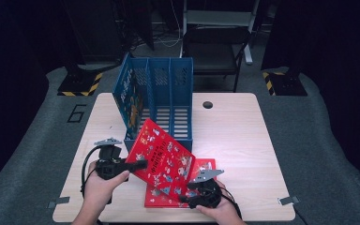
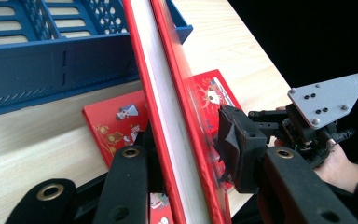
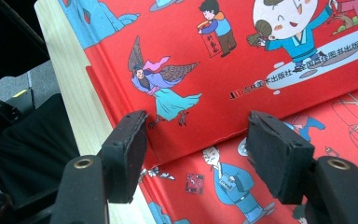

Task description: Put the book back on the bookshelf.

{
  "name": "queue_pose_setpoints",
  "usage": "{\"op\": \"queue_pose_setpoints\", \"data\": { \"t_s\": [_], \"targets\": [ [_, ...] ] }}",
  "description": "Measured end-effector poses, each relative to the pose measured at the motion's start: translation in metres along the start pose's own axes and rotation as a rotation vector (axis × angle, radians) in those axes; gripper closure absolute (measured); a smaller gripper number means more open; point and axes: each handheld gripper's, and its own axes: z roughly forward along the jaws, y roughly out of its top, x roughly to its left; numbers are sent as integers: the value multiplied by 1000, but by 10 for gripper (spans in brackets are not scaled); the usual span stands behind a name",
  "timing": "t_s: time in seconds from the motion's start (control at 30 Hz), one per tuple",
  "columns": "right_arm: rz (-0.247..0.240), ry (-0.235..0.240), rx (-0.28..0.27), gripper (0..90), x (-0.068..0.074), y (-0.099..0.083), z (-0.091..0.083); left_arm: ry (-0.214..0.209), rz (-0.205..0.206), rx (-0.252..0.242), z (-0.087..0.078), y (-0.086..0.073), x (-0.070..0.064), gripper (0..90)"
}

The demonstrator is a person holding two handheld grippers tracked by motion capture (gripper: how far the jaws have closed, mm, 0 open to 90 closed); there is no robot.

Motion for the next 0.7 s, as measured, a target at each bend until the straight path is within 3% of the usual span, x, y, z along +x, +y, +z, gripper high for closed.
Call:
{"op": "queue_pose_setpoints", "data": {
  "t_s": [0.2, 0.4, 0.47, 0.7],
  "targets": [
    [-5, -1, 3, 381, -1, 0, 0, -7, 3, 57, 3, 8, -2, 650],
    [-17, -8, -3, 398, 0, 0, 0, 4, 21, 72, 5, 14, -7, 653],
    [-29, -5, 6, 410, -1, 0, -1, 9, 30, 76, 4, 16, -8, 705],
    [2, -34, 3, 452, -4, 0, -3, 5, 35, 99, 4, 24, -11, 723]
  ]
}}
